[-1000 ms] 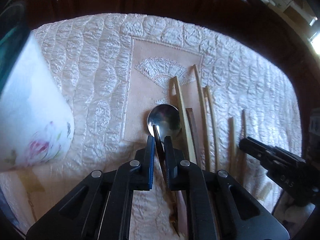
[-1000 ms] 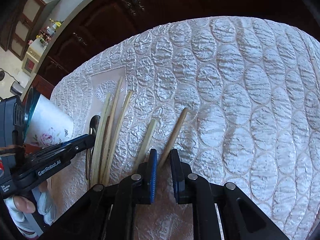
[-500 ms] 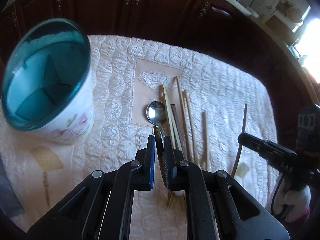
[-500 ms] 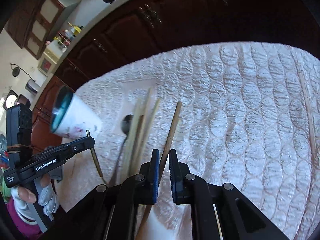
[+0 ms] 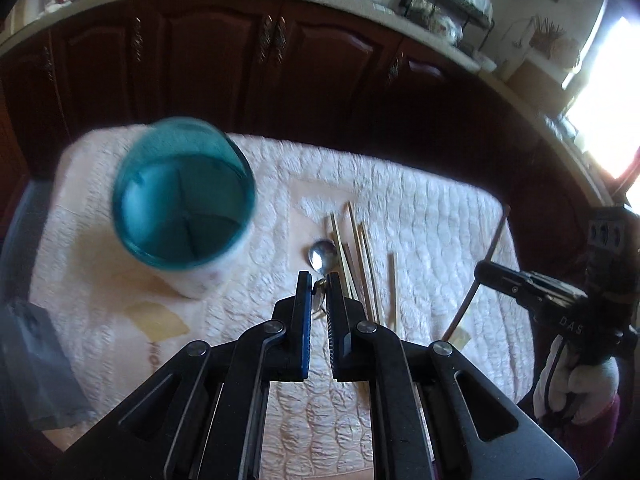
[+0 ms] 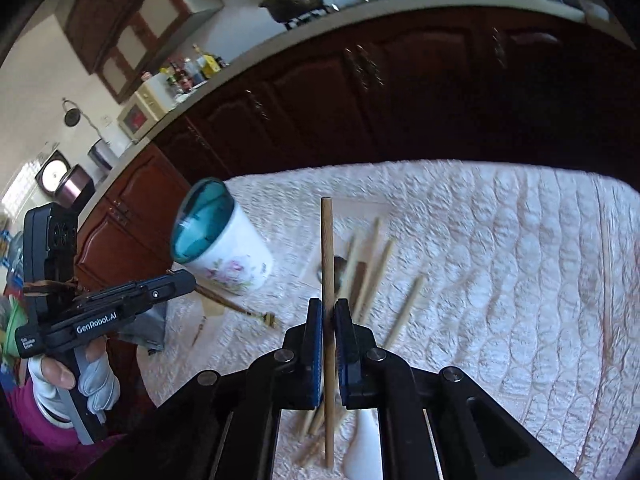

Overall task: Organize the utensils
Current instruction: 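Carry the fork with the left tool while the right tool carries the chopstick above the teal-rimmed cup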

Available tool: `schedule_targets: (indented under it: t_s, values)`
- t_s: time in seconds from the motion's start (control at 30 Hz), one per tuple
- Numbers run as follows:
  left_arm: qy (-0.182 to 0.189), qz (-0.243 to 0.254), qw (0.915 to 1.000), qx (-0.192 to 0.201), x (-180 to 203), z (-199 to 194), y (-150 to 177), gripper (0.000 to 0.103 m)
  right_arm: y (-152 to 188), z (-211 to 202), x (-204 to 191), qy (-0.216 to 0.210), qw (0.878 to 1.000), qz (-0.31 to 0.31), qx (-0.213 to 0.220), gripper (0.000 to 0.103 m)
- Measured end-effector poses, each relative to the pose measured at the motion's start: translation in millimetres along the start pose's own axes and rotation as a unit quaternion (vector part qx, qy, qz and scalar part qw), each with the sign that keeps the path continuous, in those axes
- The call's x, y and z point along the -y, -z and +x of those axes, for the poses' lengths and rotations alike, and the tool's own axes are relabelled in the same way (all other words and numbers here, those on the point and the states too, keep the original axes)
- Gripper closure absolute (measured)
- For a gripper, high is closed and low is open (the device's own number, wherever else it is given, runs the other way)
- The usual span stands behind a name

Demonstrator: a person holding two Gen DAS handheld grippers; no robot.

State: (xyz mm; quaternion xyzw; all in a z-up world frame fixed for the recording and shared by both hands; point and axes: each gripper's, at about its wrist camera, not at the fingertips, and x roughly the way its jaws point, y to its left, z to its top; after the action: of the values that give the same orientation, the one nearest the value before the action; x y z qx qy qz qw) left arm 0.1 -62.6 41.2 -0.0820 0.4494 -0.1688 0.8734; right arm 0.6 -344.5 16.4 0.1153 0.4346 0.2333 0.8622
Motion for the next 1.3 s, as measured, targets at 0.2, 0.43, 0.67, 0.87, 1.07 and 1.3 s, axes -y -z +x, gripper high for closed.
schedule_targets:
  t_s: [0.2,0.43,0.67,0.87,1.07,1.3]
  values:
    - [-0.006,-0.009,0.9988,0.048,-13.2,-42.6,-24.3,0.098,-29.1,-7.5,-36.2,-0.016,0.999,-0.041,0.025,0.098]
    - [-0.031,-0.037,0.9937,0.101,-43.5,-80.6,-52.3,0.098,-69.9,-19.0,-77.0,-0.041,0.994,-0.083,0.062,0.098]
    - [-0.066,-0.048,0.9890,0.123,-65.7,-80.1,-74.8,0.098,-116.6,-26.8,-123.0,-0.057,0.985,-0.121,0.105,0.098]
    - [-0.109,-0.050,0.9868,0.109,-85.6,-50.7,-76.0,0.098,-138.6,4.1,-147.5,-0.041,0.984,-0.137,0.107,0.098]
    - [-0.130,-0.063,0.9857,0.087,-99.8,-21.1,-67.8,0.098,-147.5,52.4,-153.0,-0.031,0.987,-0.133,0.079,0.098]
    - [-0.134,-0.068,0.9866,0.063,-106.3,5.2,-60.1,0.098,-143.0,110.6,-156.2,-0.029,0.989,-0.144,0.018,0.097]
